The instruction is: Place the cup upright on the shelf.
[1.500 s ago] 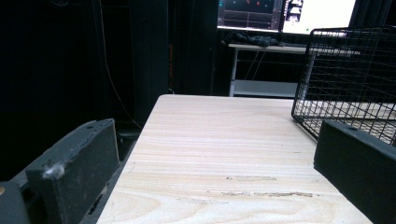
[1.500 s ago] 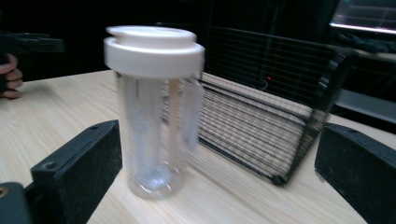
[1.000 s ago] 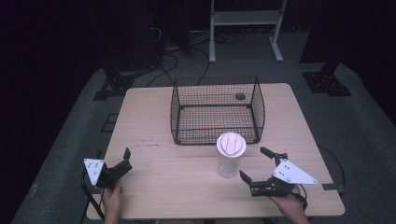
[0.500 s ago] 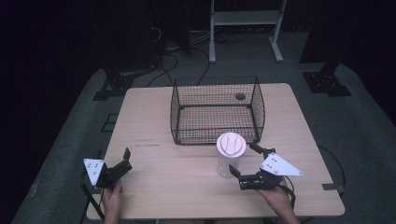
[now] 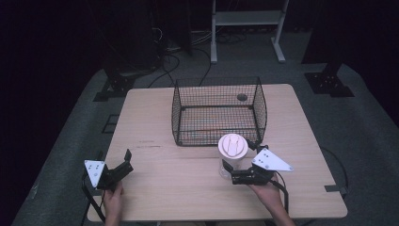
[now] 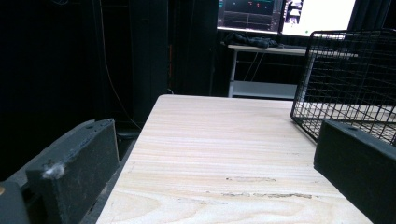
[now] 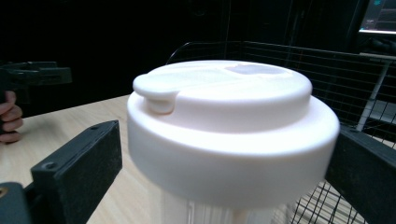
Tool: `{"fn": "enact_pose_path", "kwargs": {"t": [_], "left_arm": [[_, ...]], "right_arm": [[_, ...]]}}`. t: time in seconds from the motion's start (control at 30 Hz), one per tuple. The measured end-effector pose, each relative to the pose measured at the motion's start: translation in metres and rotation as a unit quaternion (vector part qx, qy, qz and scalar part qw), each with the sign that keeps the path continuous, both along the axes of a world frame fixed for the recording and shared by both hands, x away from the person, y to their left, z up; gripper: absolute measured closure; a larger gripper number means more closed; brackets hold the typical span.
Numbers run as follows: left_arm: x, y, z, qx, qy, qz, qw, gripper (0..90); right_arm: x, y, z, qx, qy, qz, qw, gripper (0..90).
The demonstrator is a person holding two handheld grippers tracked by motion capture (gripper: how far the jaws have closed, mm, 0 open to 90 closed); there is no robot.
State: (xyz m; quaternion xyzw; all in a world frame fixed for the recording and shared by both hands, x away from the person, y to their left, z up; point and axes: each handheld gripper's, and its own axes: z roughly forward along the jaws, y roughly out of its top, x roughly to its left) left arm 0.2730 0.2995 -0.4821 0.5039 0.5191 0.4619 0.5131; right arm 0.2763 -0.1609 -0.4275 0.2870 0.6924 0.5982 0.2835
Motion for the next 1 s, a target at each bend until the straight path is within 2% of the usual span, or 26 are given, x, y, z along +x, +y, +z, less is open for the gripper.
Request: {"fn": "enact_pose_path", "kwargs": {"t": [0.23,0.33,0.53,0.67,1.0], "left_arm": [[0.0,0.0,0.0,0.0,0.0,0.0,1.0,0.0],[0.0,0.0,0.0,0.0,-0.001,0.0,1.0,0.0],[0.0,0.001,0.0,-0.003,-0.001,-0.001,1.0,0.0],[0.0,0.001,0.0,-0.003,-0.001,-0.001,1.0,0.0],[0.0,0.001,0.0,-0.003,0.0,0.0,1.0,0.0]], "right_arm": [[0.004,0.004,0.0,-0.008,-0.002,-0.008,0.9999,0.2],[0.004,0.004,0.0,-0.01,-0.003,-0.007,0.9999,3.7],[0.007,0.002,0.001,-0.013,-0.002,0.007,0.9999,4.0],[0.01,-0.001,0.004,-0.018,0.008,0.018,0.9996,4.1],[0.015,-0.009,0.021,-0.028,0.012,0.033,0.999,4.2]]}}
